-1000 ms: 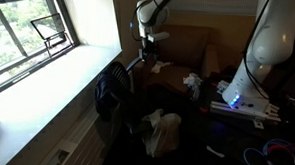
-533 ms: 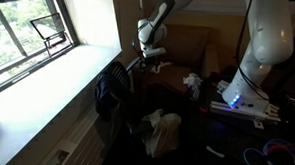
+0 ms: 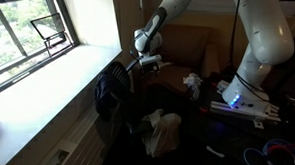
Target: Pick the bag and put it on the couch
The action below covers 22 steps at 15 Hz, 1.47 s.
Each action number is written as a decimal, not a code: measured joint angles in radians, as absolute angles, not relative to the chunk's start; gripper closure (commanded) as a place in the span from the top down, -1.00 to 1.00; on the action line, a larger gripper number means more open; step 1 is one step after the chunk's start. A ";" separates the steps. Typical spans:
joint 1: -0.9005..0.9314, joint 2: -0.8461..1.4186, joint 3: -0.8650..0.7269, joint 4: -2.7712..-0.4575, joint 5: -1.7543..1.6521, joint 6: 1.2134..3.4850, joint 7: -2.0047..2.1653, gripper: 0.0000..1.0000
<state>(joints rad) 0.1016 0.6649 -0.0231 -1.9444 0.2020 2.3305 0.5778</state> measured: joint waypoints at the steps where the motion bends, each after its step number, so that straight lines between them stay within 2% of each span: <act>1: 0.108 0.668 -0.032 -1.943 0.199 2.333 0.595 1.00; 10: 0.261 0.891 -0.089 -1.838 0.082 2.422 0.816 1.00; 16: 0.270 0.903 -0.093 -1.831 0.080 2.440 0.824 1.00; 22: 0.320 0.983 -0.116 -1.833 0.078 2.857 0.929 1.00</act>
<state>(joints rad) 0.3198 0.9835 -0.1163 -1.8327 0.0782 2.8571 0.9294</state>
